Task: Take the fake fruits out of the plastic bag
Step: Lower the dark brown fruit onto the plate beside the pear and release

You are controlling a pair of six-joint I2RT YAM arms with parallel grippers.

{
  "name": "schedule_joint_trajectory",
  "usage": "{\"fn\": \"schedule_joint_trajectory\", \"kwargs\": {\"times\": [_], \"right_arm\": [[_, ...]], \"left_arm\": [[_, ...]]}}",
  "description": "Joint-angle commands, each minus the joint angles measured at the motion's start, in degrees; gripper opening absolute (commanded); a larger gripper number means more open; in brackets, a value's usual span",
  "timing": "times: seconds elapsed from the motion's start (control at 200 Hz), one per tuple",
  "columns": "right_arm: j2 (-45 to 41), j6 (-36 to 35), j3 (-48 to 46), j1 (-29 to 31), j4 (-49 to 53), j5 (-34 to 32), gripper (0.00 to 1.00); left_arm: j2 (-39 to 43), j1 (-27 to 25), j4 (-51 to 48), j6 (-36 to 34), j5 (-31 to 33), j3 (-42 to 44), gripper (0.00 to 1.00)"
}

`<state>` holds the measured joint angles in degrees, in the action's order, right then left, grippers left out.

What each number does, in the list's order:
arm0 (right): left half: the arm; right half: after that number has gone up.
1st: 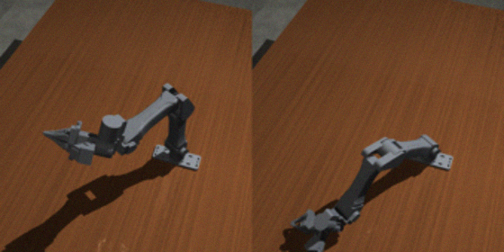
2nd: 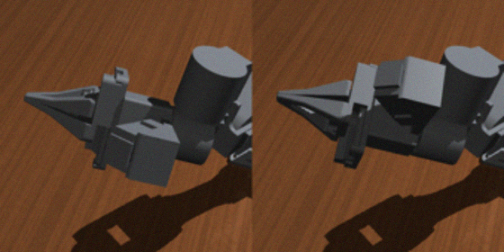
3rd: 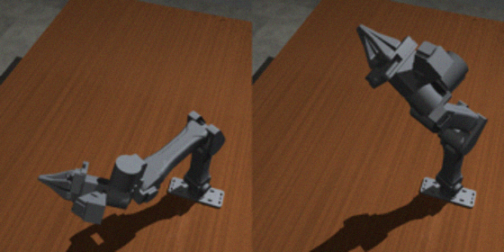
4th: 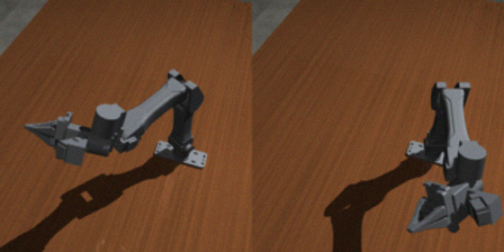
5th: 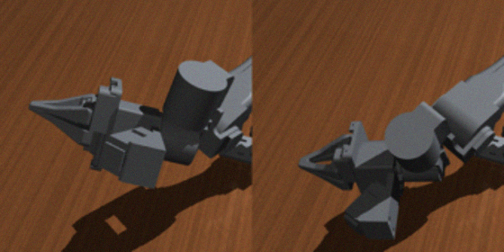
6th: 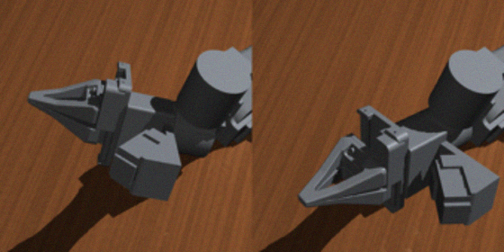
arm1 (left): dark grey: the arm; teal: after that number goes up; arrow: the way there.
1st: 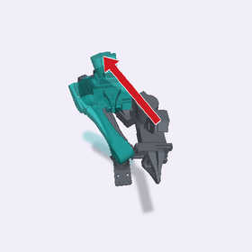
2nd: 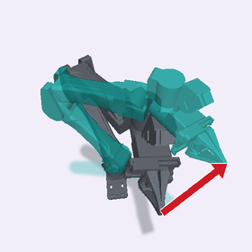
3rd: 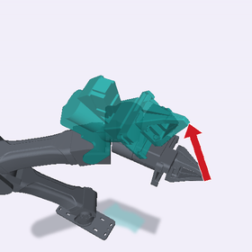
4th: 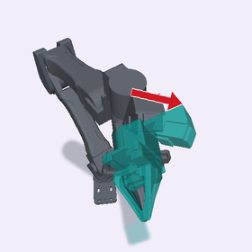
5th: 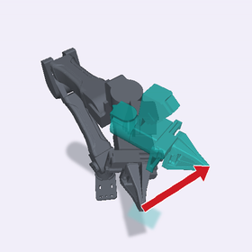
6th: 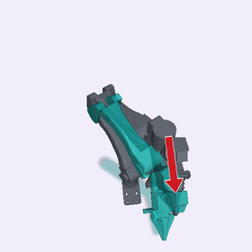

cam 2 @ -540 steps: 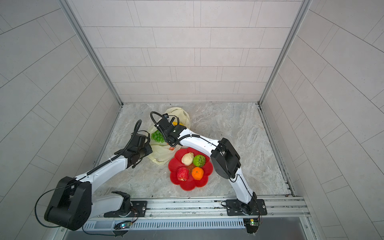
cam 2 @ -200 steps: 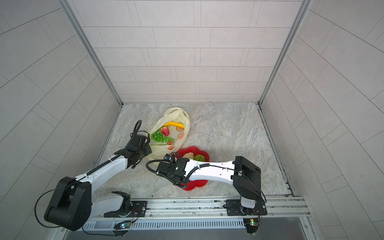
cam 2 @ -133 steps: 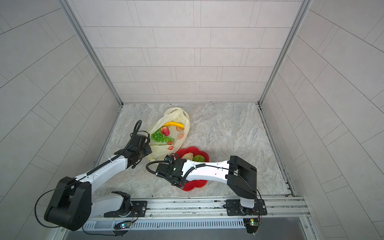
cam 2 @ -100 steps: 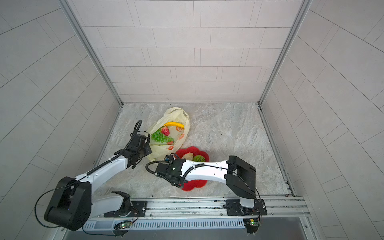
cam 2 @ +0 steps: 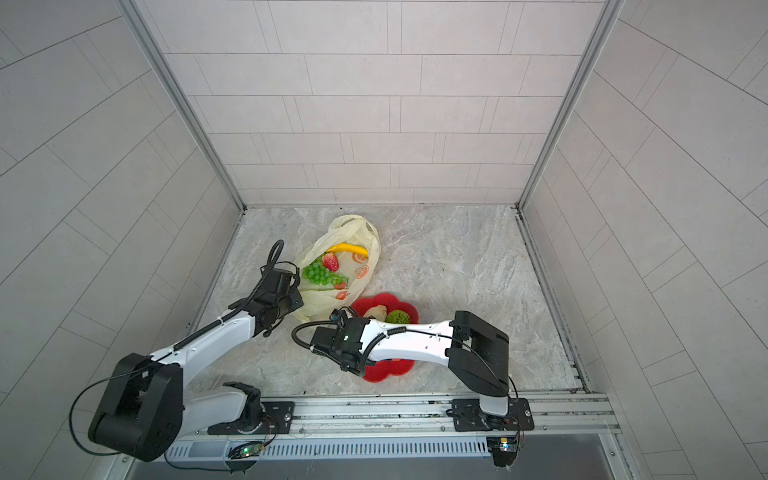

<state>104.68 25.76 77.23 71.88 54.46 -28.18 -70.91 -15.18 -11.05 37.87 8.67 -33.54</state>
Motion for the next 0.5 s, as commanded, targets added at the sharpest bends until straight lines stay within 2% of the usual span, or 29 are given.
{"fn": "schedule_joint_trajectory", "kwargs": {"times": [0.0, 0.23, 0.495], "right_arm": [[0.08, 0.71, 0.49, 0.02, -0.24, 2.47, 0.58], [-1.42, 0.69, 1.08, 0.02, 0.55, 1.99, 0.64], [-3.6, 0.53, 1.78, 0.02, 1.23, 1.65, 0.65]], "left_arm": [[0.16, -0.11, -1.16, -0.51, 1.12, -1.69, 0.0], [-0.09, -0.11, -1.09, -0.51, 1.0, -1.77, 0.0], [-0.44, -0.14, -1.04, -0.6, 0.55, -1.88, 0.0]]}}
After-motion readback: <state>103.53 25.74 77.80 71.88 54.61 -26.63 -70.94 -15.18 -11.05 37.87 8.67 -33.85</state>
